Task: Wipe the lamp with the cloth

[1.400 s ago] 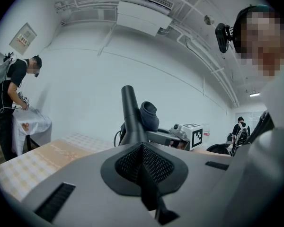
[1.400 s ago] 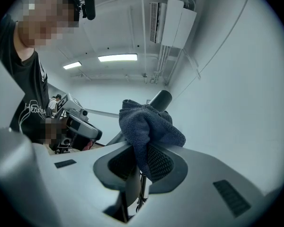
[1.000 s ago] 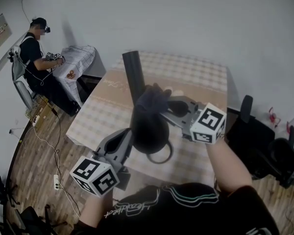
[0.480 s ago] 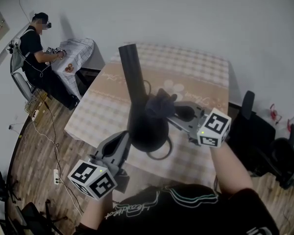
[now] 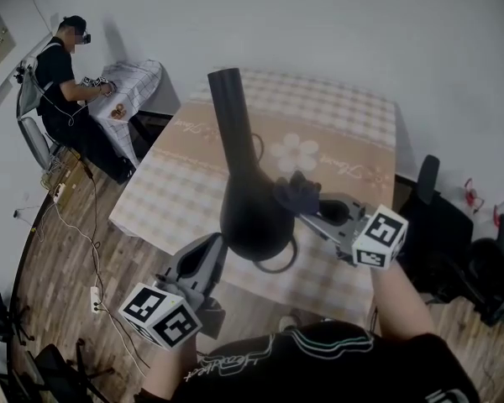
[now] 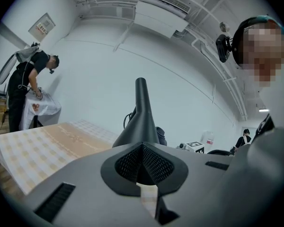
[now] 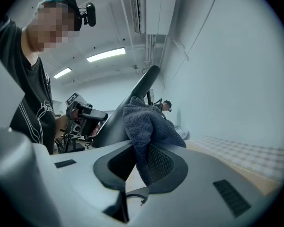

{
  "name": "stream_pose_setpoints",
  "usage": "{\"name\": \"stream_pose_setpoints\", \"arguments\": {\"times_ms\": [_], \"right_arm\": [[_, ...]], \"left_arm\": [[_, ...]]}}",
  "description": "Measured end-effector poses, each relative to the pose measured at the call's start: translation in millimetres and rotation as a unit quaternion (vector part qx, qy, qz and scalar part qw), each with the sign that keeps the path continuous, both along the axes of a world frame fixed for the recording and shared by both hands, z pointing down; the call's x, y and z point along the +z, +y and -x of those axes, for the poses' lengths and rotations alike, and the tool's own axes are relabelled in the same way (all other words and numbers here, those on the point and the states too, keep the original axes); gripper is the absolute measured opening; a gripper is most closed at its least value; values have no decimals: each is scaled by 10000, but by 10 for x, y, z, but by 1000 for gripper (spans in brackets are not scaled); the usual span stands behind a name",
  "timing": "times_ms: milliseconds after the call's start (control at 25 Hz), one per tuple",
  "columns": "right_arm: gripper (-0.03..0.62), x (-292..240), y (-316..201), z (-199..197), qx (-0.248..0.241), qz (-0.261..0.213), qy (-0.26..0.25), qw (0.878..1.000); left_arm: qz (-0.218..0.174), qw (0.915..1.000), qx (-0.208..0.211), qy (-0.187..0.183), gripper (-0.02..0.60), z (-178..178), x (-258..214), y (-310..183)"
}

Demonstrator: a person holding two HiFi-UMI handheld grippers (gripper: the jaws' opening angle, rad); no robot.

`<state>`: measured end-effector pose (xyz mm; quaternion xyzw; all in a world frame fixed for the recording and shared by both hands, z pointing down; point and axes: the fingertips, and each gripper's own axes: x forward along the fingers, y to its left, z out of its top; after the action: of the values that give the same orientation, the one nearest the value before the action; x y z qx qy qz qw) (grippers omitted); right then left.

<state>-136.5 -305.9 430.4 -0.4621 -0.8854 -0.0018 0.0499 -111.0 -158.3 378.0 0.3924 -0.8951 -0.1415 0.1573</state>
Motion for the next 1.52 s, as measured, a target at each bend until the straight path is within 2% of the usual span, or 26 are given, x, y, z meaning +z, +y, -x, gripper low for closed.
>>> {"name": "stream_pose_setpoints", "arguments": {"times_ms": [120, 320, 480, 600, 800, 1000, 1320, 1520], "right_arm": [[57, 56, -17, -150, 241, 132, 188, 9994], [57, 53, -199, -532, 915, 447, 365, 9941], [57, -92, -313, -683, 1445, 1024, 762, 9812], [57, -126, -318, -980, 1628, 1236, 849, 9752], [57, -212, -215, -1592, 1685, 1463, 934, 9703], [57, -294, 56, -2345, 1164, 2298, 1289, 9576], [57, -126, 402, -3154, 938, 2100, 1560, 9606], [57, -75, 597, -3569, 844, 1974, 1638, 9628]], "left_arm": [[-5, 10000, -5, 81, 0, -133, 66, 70], [-40, 9999, 79, 90, 0, -505, 193, 61], [-82, 9997, 173, 143, 0, -594, 153, 66], [-113, 9996, 224, 152, 0, -765, 129, 57], [-150, 9990, 399, 96, 0, -1250, 91, 94], [-275, 9973, 659, 147, 0, -1892, 207, 169], [-321, 9959, 768, 350, 0, -2638, 381, 158], [-305, 9954, 853, 312, 0, -3054, 382, 170]]}}
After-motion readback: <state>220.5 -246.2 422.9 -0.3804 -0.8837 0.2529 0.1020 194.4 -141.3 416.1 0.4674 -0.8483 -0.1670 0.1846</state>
